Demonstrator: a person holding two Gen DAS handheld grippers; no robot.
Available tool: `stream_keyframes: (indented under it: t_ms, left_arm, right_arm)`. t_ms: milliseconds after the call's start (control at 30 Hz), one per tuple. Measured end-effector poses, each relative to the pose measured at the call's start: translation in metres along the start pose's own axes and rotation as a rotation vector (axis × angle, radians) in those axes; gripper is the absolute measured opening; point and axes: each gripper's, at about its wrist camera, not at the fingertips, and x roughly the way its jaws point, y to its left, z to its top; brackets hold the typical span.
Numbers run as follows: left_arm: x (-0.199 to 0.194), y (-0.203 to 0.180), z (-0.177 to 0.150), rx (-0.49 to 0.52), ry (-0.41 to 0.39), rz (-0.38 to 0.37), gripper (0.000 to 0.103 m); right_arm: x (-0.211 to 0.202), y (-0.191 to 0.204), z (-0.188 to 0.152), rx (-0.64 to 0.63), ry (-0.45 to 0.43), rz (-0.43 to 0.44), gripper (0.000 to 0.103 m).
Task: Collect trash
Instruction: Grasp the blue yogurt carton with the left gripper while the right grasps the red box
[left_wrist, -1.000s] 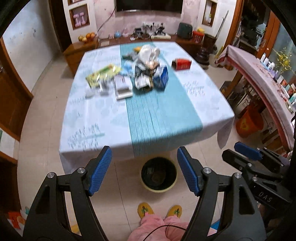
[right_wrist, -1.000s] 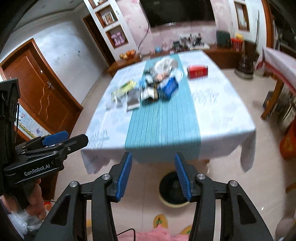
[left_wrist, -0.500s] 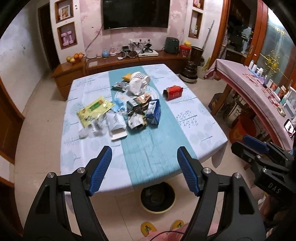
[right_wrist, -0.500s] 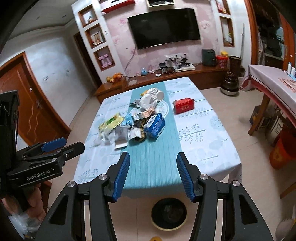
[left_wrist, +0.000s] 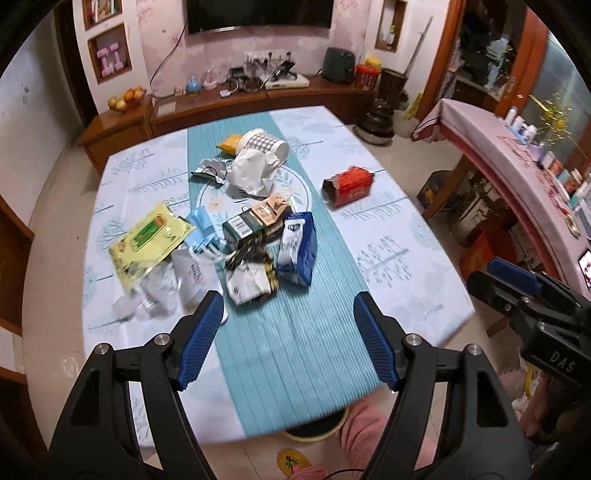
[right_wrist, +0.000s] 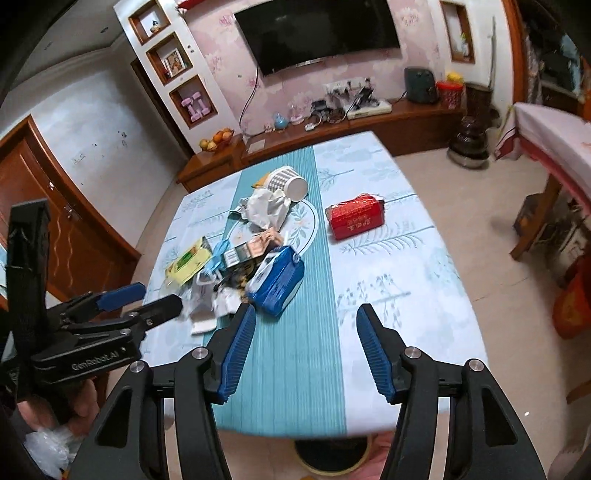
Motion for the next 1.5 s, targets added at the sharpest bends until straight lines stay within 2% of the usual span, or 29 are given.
stream_keyframes:
  t_ms: [100, 267, 367, 533, 767, 900, 1000, 1167, 1267, 1300, 1433, 1500]
  left_arm:
    - [0.053, -0.004, 0.031, -0.033, 0.078, 0.027, 0.07]
    - [0.133, -0.008, 0.063, -0.092, 0.216, 0.051, 0.069]
    - [0.169, -0.01, 0.067, -0.106, 0.277, 0.086, 0.065]
    - [0.216, -0.008, 0.07, -0.126, 0.366, 0.134, 0.064]
    - [0.243, -0.01, 0.072, -0.12, 0.404, 0.144, 0.063]
    - [0.259, -0.012, 0.068, -0.151, 0.45, 0.125, 0.057]
    - [0.266, -0.016, 0.064, -0.163, 0.467, 0.129, 0.057]
    - [0.27, -0.019, 0.062, -0.218, 0.477, 0.101, 0.054]
    - [0.271, -0.021, 0.059, -0.262, 0.477, 0.091, 0.051]
    - [0.271, -0.021, 0.058, -0.281, 0.478, 0.08, 0.046]
    - [0.271, -0.027, 0.049, -0.334, 0.474, 0.062, 0.038]
    - [0.27, -0.027, 0.045, -0.34, 0.467, 0.052, 0.03]
  right_arm:
    - [0.039, -0.022, 0.031, 0.005, 0.063, 0.04, 0.058]
    - [0.097, -0.052, 0.078, -0.015, 0.148, 0.093, 0.058]
    - [0.129, -0.065, 0.101, -0.026, 0.19, 0.11, 0.062]
    - [0.168, -0.079, 0.117, 0.022, 0.248, 0.122, 0.067]
    - [0.217, -0.099, 0.131, 0.216, 0.352, 0.141, 0.067]
    - [0.238, -0.108, 0.14, 0.33, 0.374, 0.11, 0.067]
    - [0.252, -0.111, 0.15, 0.386, 0.375, 0.087, 0.069]
    - [0.278, -0.107, 0.162, 0.399, 0.416, -0.003, 0.07]
    - [0.291, -0.098, 0.168, 0.362, 0.422, -0.06, 0.07]
    - [0.295, -0.098, 0.168, 0.354, 0.431, -0.063, 0.07]
    - [0.311, -0.091, 0.168, 0.331, 0.478, -0.076, 0.069]
    - [0.312, -0.085, 0.169, 0.287, 0.481, -0.072, 0.052]
